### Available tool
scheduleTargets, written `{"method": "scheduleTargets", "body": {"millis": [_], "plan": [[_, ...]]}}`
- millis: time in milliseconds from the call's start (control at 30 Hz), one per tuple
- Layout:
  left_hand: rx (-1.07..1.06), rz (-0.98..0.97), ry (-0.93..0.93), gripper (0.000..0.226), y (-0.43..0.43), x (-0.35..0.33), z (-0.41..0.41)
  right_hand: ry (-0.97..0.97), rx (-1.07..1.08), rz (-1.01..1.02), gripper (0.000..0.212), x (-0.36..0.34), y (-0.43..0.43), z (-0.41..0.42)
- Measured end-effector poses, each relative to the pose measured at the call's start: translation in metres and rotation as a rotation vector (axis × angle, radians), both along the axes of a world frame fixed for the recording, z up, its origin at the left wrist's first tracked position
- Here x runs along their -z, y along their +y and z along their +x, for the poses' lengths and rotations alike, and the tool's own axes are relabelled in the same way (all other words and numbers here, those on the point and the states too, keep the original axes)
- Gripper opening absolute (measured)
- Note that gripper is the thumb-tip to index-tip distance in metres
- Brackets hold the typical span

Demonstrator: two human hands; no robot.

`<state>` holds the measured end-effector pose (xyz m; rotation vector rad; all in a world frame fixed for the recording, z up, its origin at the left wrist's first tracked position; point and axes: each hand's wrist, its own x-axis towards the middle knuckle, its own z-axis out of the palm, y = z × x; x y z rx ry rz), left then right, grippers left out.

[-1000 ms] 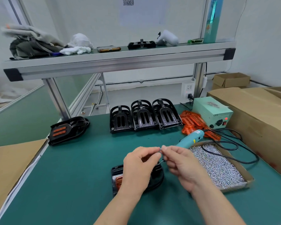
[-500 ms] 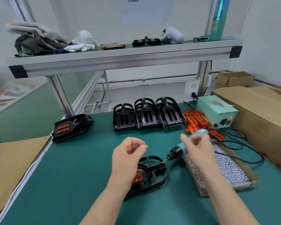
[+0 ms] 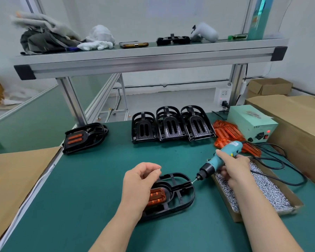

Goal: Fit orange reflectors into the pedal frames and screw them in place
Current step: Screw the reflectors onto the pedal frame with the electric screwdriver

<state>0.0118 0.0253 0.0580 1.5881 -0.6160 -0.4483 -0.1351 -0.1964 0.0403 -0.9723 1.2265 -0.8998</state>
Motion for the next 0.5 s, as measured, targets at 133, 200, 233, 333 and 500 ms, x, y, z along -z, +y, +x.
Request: {"method": "scheduleTargets", "body": {"millis": [133,200,233,333,500], "plan": [[0.008,0.025,0.021,0.021,0.003,0.004,0.004,-0.199,0.050,0.000,0.046,-0.012,0.011,0.004],[0.020,0.039,0.035,0.020,0.004,0.006,0.005,-0.359,0.037,0.001,0.029,-0.024,0.020,0.006],[0.026,0.043,0.042,0.019,0.004,0.007,0.005,-0.442,0.025,0.002,0.024,-0.031,0.026,0.009],[0.052,0.042,0.051,0.021,0.004,0.009,0.003,-0.630,0.050,-0.057,0.018,-0.050,0.043,0.021],[0.128,0.052,0.071,0.023,0.005,0.011,-0.001,-0.777,0.108,-0.154,0.026,-0.073,0.066,0.046]]}}
